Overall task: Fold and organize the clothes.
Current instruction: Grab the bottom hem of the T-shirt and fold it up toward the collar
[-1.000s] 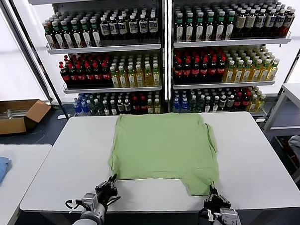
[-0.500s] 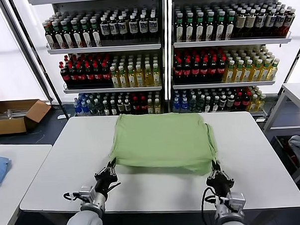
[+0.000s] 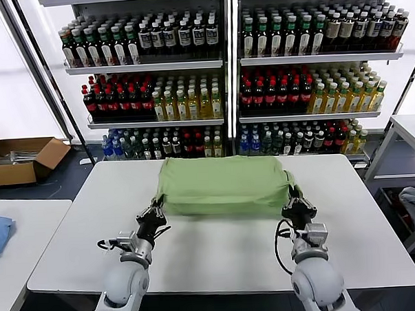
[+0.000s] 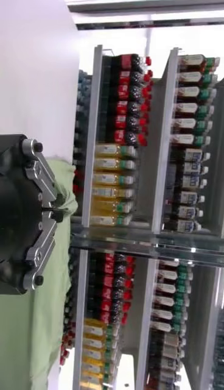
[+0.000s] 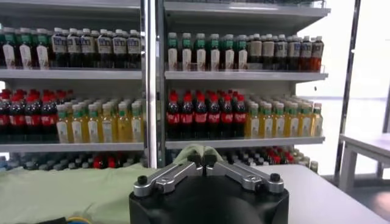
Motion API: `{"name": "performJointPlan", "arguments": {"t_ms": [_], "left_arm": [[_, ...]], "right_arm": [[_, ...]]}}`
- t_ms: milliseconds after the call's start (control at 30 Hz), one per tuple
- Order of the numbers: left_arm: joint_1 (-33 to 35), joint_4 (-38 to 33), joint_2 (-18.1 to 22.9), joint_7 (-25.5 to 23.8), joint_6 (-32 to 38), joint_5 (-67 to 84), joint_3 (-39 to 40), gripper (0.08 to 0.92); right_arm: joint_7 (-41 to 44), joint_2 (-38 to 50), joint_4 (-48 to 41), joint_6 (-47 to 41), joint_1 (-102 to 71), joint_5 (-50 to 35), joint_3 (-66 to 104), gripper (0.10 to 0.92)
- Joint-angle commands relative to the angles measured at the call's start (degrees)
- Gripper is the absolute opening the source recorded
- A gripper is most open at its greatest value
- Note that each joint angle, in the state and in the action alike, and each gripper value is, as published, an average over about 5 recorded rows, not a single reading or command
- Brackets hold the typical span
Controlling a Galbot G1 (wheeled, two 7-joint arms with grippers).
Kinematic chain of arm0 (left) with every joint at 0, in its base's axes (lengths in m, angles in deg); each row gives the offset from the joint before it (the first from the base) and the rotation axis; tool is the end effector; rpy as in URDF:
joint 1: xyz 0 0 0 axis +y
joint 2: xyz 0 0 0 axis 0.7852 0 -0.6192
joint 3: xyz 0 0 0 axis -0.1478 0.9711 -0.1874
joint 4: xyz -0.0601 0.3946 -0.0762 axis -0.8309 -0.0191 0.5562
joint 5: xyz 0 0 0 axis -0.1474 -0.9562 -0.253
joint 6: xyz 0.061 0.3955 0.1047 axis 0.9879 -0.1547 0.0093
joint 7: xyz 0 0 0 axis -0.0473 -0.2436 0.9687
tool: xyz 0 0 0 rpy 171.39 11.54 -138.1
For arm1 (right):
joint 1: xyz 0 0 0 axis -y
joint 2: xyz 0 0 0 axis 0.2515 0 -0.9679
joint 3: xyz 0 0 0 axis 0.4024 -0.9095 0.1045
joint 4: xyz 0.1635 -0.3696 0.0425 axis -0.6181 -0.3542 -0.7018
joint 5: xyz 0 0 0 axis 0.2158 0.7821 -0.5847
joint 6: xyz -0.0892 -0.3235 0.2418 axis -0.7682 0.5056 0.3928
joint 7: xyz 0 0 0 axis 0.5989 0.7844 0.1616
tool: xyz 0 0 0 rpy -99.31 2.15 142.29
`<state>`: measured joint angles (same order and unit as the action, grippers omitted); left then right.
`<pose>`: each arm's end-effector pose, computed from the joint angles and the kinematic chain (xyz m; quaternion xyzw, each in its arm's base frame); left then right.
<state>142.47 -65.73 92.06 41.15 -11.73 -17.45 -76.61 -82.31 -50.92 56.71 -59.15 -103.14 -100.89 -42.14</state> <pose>0.4014 0.0117 -0.3700 -0.0702 -0.9933 0.0495 0.0771 0.4033 -0.0064 -0.3089 -0.0440 -0.9969 0.0392 0.0521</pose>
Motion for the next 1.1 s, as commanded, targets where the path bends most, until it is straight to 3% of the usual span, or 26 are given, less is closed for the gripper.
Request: {"name": "performJointPlan", "arguments": {"t_ms": [33,400,700,833,1100], "left_arm": [[-11.66,13.92,0.43,1.29,-1.92,1.41,3.73,0.084],[-15.94,19.64,0.72,1.89,-4.32,1.33,5.26,0.084],[-18.23,22.91,1.40,2.56,-2.30,1.14,4.48,0.087],[-17.82,21.03,1.24,3.57,-2.72,0.92,4.20,0.145],[-14.55,13.45,0.48,4.89,-4.83,0.51,3.90,0.378]], "right_arm": [[1.06,0.68,-10.10,0.00,7.99,0.17,-1.12,0.108],[2.01,-0.75,-17.55,-0.65,11.37,0.20,-1.89,0.108],[1.64,-3.50,-21.71,-1.10,14.35,0.88,-2.04,0.121],[1.13,-5.03,-22.00,-0.97,15.05,-1.47,-1.51,0.217],[-3.38,-6.38,-16.70,-0.22,14.96,-14.78,-0.77,0.442]]}}
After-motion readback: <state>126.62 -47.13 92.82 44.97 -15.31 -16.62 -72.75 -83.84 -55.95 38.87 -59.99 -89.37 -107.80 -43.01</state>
